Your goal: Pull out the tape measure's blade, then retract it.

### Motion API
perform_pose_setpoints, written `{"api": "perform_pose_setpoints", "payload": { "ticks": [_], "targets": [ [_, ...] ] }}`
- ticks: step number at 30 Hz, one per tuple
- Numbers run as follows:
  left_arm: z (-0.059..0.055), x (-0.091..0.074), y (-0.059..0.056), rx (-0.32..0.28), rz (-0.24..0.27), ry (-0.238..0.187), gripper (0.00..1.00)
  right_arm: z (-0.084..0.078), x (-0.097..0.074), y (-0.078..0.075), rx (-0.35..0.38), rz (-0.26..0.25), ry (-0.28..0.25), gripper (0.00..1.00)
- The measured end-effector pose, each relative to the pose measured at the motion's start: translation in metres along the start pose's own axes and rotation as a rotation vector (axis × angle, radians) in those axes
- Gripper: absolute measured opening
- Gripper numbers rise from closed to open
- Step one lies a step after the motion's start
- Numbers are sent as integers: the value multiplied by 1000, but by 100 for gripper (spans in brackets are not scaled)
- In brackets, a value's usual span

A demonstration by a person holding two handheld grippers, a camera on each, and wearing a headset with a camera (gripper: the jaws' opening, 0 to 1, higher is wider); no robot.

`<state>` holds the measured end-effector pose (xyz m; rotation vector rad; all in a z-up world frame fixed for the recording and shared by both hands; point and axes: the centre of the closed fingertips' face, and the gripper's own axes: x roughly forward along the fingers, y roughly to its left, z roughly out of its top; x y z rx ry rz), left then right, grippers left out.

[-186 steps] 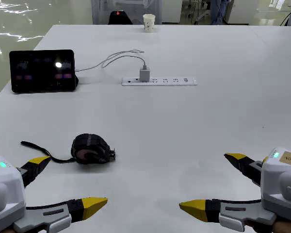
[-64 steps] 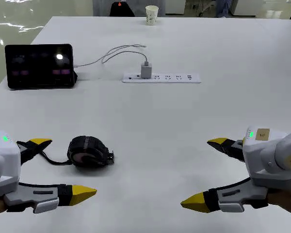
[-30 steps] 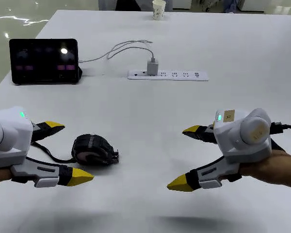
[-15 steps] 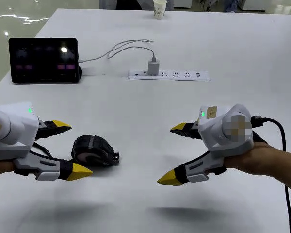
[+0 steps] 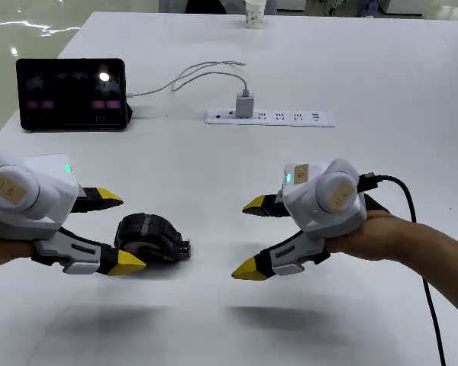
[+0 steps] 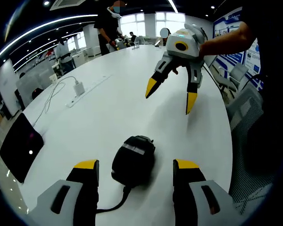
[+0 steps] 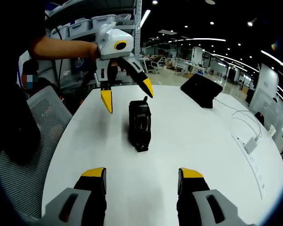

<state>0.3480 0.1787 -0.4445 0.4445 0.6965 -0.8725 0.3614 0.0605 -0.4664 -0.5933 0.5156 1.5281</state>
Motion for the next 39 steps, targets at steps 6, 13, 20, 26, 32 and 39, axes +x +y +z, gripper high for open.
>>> {"api": "perform_pose_setpoints", "payload": {
  "ticks": [6,13,20,26,32,39],
  "targets": [
    [-6,6,0,49,-27,58,55,5,14,-3,-33,19,0,52],
    [-9,10,3,78,-59,103,52,10,30,-3,-61,54,0,45],
    [-15,15,4,113,-85,148,47,14,47,-3,-91,79,12,39],
    [-15,17,3,135,-109,176,44,17,61,-4,-105,97,32,34],
    [-18,18,7,161,-122,210,40,16,73,-1,-123,120,57,30],
    [-21,20,7,182,-144,237,35,14,82,0,-132,134,74,24]
  ]
}}
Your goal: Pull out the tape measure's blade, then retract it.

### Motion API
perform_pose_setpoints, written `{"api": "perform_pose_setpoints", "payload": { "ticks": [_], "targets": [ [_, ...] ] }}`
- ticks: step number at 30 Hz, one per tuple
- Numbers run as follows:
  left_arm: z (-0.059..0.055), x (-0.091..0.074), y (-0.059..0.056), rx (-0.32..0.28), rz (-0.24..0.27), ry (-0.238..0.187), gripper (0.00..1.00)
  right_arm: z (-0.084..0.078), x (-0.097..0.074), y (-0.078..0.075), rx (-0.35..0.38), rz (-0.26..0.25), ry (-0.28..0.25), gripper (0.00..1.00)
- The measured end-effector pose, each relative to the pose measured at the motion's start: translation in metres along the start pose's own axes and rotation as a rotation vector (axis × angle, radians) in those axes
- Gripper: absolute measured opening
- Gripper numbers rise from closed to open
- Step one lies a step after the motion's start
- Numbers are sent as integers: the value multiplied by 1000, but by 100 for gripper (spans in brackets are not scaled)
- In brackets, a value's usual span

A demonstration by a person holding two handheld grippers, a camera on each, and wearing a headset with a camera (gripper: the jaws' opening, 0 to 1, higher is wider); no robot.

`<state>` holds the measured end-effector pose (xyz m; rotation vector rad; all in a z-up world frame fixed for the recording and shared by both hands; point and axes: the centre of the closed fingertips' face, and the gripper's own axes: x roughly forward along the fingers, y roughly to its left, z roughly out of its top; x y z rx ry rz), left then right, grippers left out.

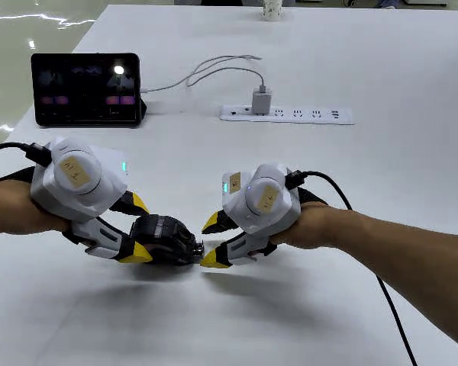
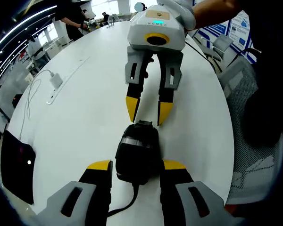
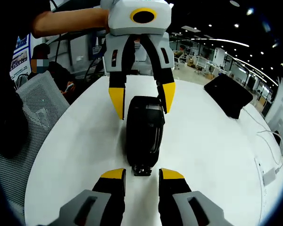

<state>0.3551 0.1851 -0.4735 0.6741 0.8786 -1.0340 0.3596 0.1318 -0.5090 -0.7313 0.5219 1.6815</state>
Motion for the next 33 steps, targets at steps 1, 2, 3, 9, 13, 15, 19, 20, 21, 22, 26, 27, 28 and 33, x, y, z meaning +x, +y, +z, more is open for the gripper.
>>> {"api": "perform_pose_setpoints", "payload": {
  "ticks": [1,2,3,9,13,15,19,20,21,22,26,27,28,33],
  "targets": [
    [0,1,-1,4,-5,3,34,-1,2,0,4,3,6,23],
    [0,1,-1,6,-8,4,34,-1,3,0,2,3,11,22],
    [-1,2,-2,10,-10,8,33,-2,4,0,-4,2,15,21],
    [-5,7,-1,50,-8,33,30,-3,9,-1,1,7,28,15],
    [-5,7,2,56,-8,34,27,-4,13,0,13,12,36,13],
    [-5,7,1,58,-8,31,26,-5,14,0,14,10,37,12],
    [-5,7,2,44,-11,26,26,-5,13,-1,35,10,25,11],
    [-5,7,2,41,-12,26,26,-5,13,-1,36,8,24,11],
    [-6,7,2,39,-13,25,26,-5,13,-1,38,8,25,11],
    [-6,7,2,39,-14,25,26,-5,13,-1,35,8,26,11],
    [-6,7,2,42,-18,22,25,-6,13,0,26,15,36,10],
    [-6,7,2,44,-18,22,25,-6,13,0,23,16,38,10],
    [-6,7,2,47,-18,21,25,-6,12,0,16,20,41,9],
    [-5,7,1,49,-22,20,25,-6,12,1,7,27,44,9]
  ]
}}
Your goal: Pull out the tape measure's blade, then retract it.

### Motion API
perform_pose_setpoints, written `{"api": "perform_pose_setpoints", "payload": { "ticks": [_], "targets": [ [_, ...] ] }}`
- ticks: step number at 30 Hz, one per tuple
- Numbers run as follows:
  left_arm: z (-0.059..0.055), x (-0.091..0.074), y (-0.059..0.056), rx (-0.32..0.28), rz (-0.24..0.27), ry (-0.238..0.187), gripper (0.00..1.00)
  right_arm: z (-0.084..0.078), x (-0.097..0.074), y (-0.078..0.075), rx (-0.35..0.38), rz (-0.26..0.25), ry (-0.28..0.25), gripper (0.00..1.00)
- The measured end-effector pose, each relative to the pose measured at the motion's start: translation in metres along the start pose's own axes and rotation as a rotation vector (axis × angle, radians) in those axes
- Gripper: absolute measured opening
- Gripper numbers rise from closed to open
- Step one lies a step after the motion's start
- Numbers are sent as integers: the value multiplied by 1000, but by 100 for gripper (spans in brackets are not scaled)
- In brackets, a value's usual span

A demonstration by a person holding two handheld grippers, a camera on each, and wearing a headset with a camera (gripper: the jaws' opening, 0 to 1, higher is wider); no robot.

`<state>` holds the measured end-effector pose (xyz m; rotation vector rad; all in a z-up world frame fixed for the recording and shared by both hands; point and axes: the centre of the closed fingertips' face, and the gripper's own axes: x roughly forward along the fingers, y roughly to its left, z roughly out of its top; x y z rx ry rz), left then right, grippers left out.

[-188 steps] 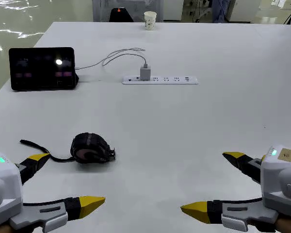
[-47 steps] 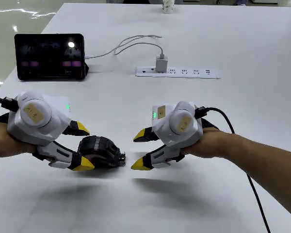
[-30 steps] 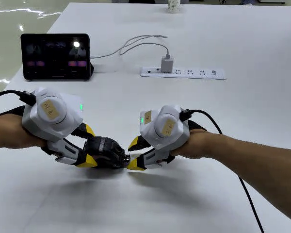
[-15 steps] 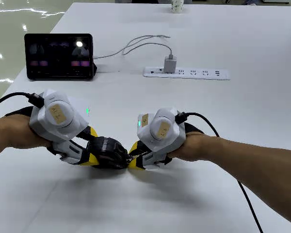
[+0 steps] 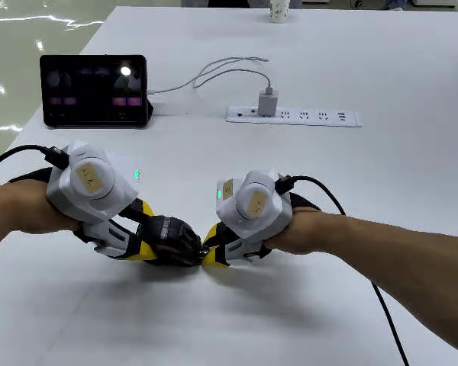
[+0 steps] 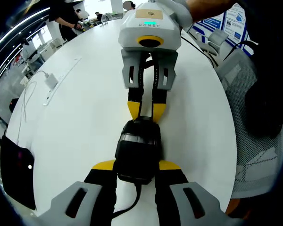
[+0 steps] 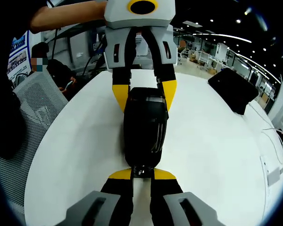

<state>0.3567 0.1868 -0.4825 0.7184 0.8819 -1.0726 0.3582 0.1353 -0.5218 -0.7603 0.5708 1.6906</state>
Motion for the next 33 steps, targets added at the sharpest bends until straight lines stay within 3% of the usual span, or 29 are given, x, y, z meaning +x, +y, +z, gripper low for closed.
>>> {"api": "perform_pose_setpoints", "payload": {
  "ticks": [33],
  "targets": [
    [-1,1,-1,-5,3,29,25,-15,-13,3,-7,0,20,9]
  ]
}}
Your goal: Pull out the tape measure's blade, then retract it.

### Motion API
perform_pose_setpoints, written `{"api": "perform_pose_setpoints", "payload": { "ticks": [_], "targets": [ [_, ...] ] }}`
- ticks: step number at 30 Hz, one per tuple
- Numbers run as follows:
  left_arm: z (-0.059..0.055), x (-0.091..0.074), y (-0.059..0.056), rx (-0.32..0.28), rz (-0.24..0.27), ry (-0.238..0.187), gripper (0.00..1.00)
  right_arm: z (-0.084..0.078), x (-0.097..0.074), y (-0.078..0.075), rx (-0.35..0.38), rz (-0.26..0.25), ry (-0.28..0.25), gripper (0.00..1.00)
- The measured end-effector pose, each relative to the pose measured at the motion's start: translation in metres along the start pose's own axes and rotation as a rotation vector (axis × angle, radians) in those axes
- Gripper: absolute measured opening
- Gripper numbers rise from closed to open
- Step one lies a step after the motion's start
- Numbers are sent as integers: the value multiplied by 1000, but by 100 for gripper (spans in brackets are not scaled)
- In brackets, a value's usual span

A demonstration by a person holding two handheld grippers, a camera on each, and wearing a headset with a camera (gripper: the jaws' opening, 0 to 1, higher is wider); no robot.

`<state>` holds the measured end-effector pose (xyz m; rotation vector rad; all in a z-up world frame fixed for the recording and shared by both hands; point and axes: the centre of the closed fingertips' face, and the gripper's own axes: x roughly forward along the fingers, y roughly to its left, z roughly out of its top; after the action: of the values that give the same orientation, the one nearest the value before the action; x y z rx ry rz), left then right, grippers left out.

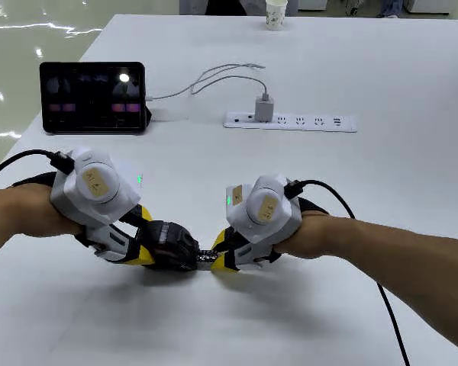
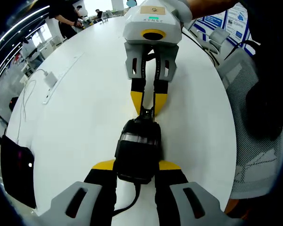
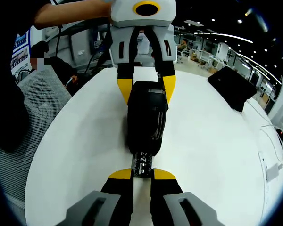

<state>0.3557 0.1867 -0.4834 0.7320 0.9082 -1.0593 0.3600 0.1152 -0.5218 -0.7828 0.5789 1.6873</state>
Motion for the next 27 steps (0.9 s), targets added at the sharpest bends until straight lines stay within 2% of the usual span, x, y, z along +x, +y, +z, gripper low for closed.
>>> {"api": "perform_pose_setpoints", "payload": {
  "ticks": [27],
  "targets": [
    [0,3,1,-20,1,10,25,-22,-19,4,16,-17,12,9]
  ]
}}
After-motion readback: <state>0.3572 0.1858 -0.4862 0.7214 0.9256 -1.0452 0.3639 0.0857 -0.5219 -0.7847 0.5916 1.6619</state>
